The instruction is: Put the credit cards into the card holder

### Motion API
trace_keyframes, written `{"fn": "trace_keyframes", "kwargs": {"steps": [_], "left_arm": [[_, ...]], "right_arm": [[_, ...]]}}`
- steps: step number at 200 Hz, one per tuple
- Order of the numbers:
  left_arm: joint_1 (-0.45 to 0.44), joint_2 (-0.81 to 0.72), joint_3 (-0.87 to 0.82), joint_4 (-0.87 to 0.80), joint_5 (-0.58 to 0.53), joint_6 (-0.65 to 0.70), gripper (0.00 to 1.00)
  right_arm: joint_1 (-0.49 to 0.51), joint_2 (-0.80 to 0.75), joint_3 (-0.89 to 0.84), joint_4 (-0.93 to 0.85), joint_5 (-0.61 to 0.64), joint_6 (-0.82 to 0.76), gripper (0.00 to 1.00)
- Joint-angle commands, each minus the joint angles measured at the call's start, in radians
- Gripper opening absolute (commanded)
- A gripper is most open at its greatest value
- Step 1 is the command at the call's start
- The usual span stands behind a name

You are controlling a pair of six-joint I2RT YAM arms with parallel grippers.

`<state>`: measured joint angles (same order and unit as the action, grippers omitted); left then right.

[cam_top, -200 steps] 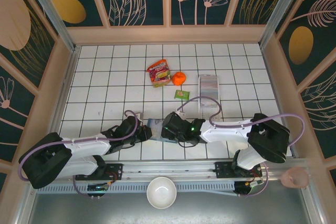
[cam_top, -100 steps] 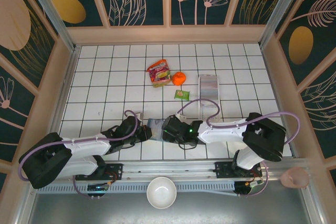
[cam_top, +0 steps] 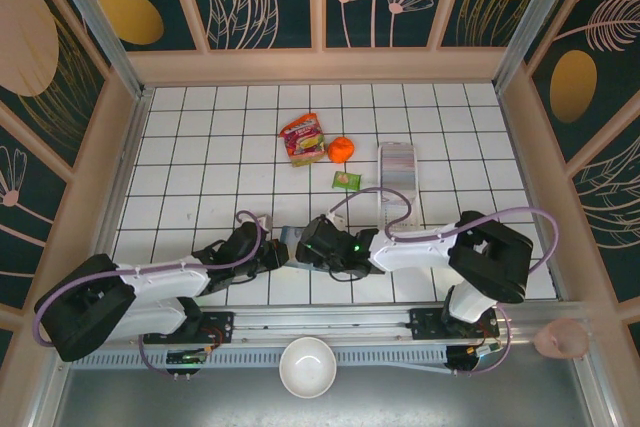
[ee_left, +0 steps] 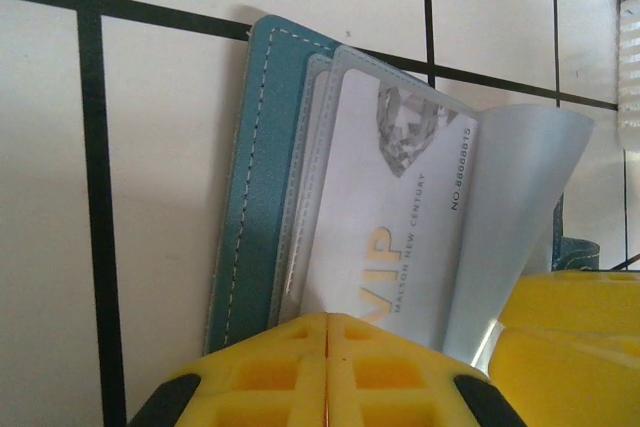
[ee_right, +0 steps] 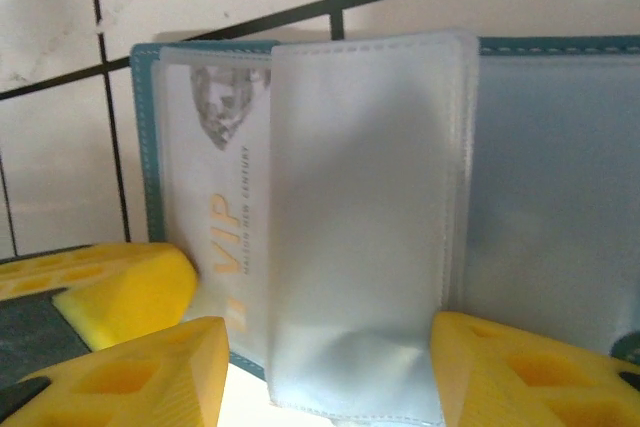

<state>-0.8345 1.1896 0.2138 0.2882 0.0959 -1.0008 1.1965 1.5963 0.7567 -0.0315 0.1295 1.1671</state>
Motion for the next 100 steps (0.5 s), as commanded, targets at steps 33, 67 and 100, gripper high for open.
{"fn": "trace_keyframes", "kwargs": {"steps": [33,67,100], "left_arm": [[-0.004,-0.002,-0.034,-0.067,-0.02,-0.014,0.07],[-0.005,0.002,-0.038,-0.055,-0.018,-0.018,0.06],[-0.005,0.013,-0.034,-0.046,-0.009,-0.017,0.06]], "right_arm": [[-0.021,0.017,-0.03,0.118,0.014,0.064,0.56],[-0.039,-0.025,-0.105,0.258,0.015,0.102,0.55],[-0.05,-0.005,-0.1,0.326,-0.016,0.095,0.55]]}}
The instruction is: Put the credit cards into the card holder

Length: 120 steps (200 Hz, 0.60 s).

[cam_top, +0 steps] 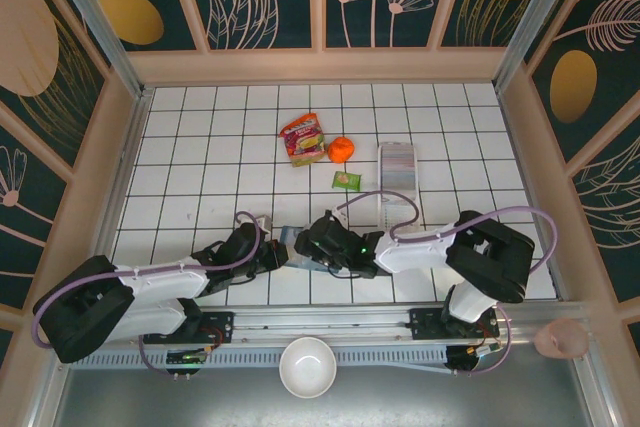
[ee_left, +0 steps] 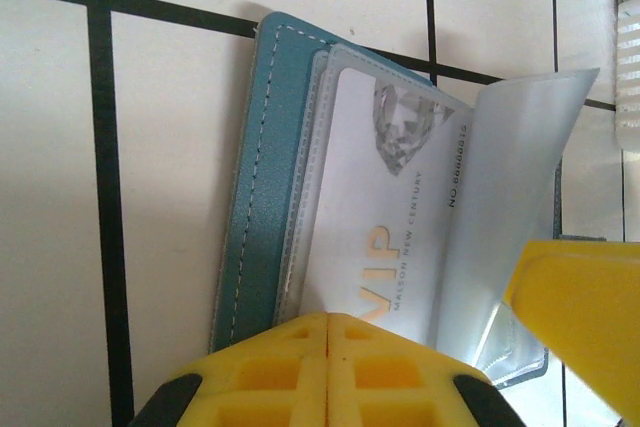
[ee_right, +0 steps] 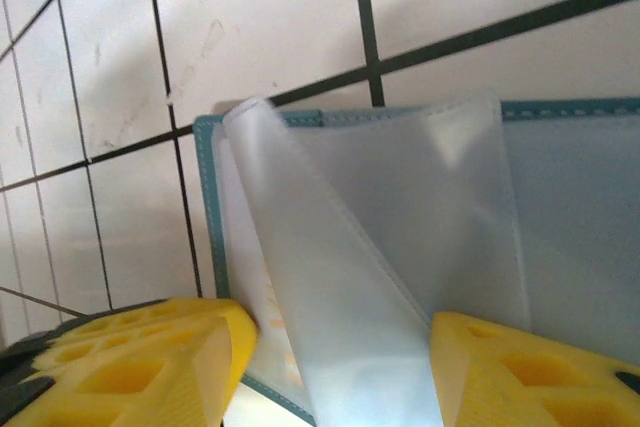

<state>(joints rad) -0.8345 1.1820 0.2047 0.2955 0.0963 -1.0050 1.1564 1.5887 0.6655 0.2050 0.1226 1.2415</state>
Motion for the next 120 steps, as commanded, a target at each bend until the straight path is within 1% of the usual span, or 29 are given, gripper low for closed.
{"fn": "trace_keyframes", "kwargs": {"steps": [1,52,71,120], "left_arm": [[-0.004,0.021,-0.025,-0.053,-0.009,-0.012,0.06],[-0.005,0.02,-0.024,-0.051,-0.007,-0.014,0.05],[-0.005,0.016,-0.025,-0.052,-0.009,-0.015,0.05],[-0.005,-0.027,-0.037,-0.055,-0.013,-0.024,0.05]], "right_arm": [[-0.011,0.003,-0.009,0.091,-0.01,0.021,0.55],[-0.015,0.013,-0.036,0.21,-0.026,0.03,0.55],[-0.018,0.036,-0.036,0.226,-0.044,0.043,0.54],[-0.026,0.071,-0.06,0.316,-0.08,0.075,0.53]]}}
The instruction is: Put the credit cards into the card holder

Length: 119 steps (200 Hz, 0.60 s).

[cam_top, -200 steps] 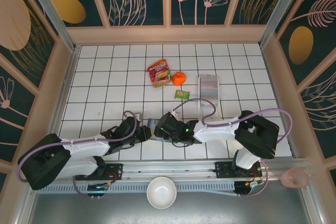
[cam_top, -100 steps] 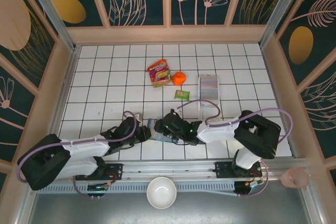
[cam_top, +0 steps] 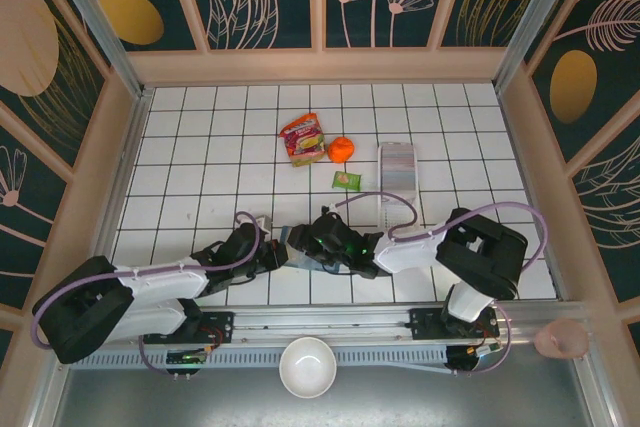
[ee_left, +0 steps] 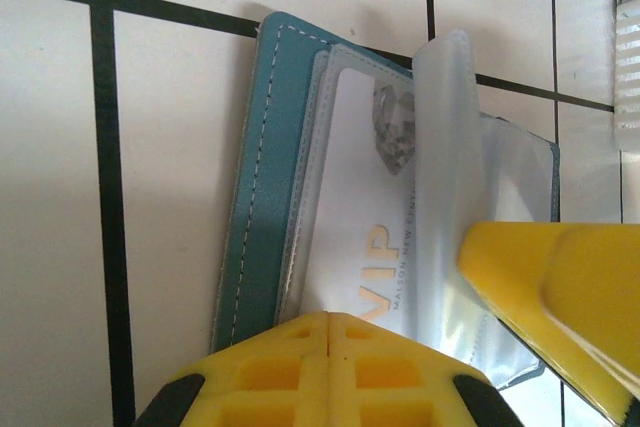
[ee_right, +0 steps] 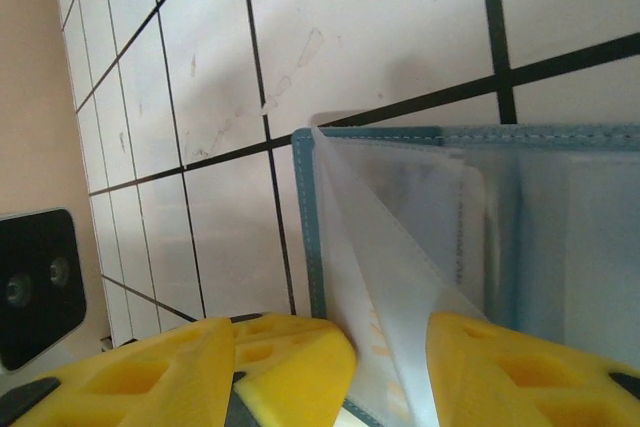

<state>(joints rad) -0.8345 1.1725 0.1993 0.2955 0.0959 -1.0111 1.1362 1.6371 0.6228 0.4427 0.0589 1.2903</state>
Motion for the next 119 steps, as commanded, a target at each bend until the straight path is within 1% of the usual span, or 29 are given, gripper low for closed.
{"fn": "trace_keyframes", "kwargs": {"steps": [1,31,55,71,88,119], "left_arm": [[-0.004,-0.019,-0.033,-0.055,-0.013,-0.018,0.05],[-0.005,-0.048,-0.061,-0.023,-0.007,-0.047,0.05],[-0.004,-0.067,-0.05,-0.077,-0.054,-0.048,0.04],[-0.004,-0.098,-0.051,-0.086,-0.064,-0.05,0.04],[-0.004,-0.149,-0.051,-0.102,-0.078,-0.052,0.09],[-0.005,-0.263,-0.04,-0.212,-0.162,-0.072,0.16]], "right_arm": [[-0.006,0.023,-0.017,0.08,-0.016,0.026,0.53],[-0.009,0.046,-0.002,0.121,-0.031,0.015,0.53],[-0.009,0.049,-0.003,0.15,-0.03,0.011,0.52],[-0.01,0.054,0.005,0.144,-0.034,0.005,0.52],[-0.01,0.066,0.011,0.149,-0.038,0.003,0.52],[-0.01,0.076,0.02,0.158,-0.037,0.0,0.52]]}}
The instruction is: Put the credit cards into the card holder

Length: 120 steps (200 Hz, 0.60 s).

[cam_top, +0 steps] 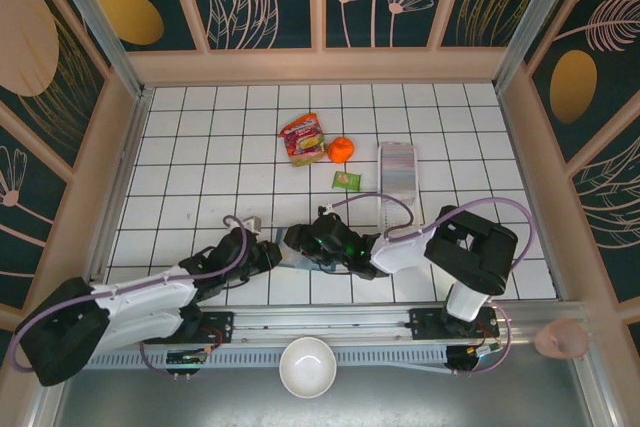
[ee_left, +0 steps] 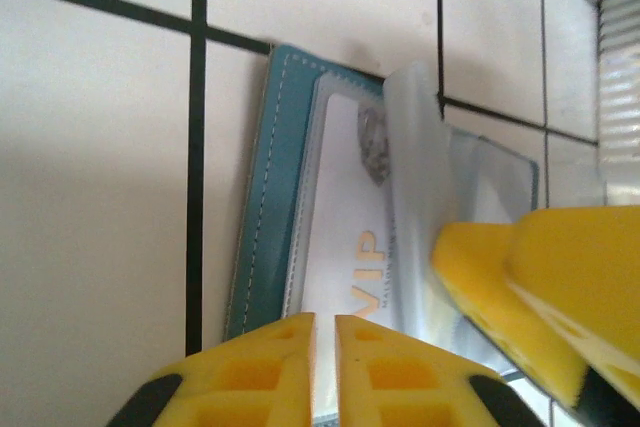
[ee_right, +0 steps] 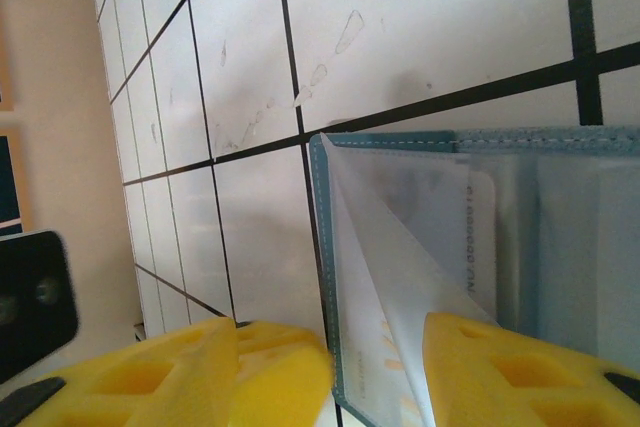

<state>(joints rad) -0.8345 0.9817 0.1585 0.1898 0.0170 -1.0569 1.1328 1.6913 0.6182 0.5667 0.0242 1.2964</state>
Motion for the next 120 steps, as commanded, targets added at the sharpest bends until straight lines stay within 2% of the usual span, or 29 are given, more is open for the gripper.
{"fn": "trace_keyframes", "kwargs": {"steps": [1,28,61,102,120], "left_arm": [[-0.005,-0.076,0.0,-0.108,-0.086,-0.027,0.16],[-0.005,-0.135,-0.028,-0.146,-0.133,-0.049,0.2],[-0.004,-0.112,-0.026,-0.174,-0.15,-0.07,0.2],[-0.005,-0.121,-0.05,-0.157,-0.164,-0.089,0.22],[-0.003,-0.114,-0.053,-0.144,-0.157,-0.09,0.22]], "right_arm": [[-0.007,0.023,0.025,0.034,-0.003,-0.007,0.52],[-0.008,0.034,0.041,0.036,-0.033,-0.021,0.52],[-0.007,0.055,0.088,0.035,-0.06,-0.062,0.52],[-0.002,0.087,0.138,0.151,-0.138,-0.112,0.54],[0.005,0.073,0.184,0.123,-0.144,-0.169,0.55]]}}
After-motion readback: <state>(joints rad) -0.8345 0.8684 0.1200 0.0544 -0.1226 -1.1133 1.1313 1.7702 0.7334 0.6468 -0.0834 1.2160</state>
